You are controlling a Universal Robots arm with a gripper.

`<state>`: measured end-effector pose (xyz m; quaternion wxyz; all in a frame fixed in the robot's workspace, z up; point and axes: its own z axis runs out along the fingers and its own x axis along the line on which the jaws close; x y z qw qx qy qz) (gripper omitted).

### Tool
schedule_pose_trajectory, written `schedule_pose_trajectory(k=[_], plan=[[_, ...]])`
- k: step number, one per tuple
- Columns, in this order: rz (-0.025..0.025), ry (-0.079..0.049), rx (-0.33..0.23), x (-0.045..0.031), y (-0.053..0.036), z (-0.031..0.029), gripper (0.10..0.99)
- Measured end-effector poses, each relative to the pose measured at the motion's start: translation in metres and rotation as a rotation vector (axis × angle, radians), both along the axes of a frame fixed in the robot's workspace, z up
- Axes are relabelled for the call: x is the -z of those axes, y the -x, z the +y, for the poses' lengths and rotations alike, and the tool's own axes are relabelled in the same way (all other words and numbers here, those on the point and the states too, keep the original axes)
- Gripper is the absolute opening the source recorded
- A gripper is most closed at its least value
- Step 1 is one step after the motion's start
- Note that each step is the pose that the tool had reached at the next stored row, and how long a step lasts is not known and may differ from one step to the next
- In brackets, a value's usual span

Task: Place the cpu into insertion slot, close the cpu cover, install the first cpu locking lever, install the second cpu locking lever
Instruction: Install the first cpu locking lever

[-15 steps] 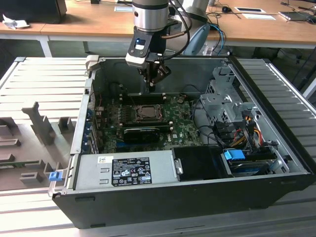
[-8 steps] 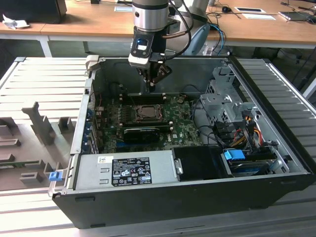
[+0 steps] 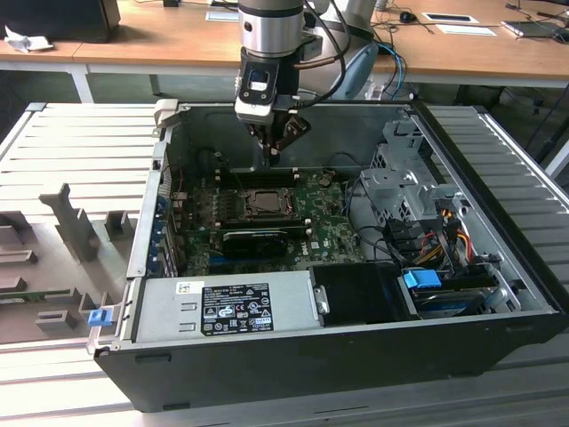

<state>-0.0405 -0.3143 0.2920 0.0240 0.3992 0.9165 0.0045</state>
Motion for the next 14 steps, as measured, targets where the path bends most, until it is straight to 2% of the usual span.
schedule_pose_trajectory(k=[14], plan=[[0.0000, 0.000, -0.091, 0.0000, 0.0000, 0.0000, 0.106]])
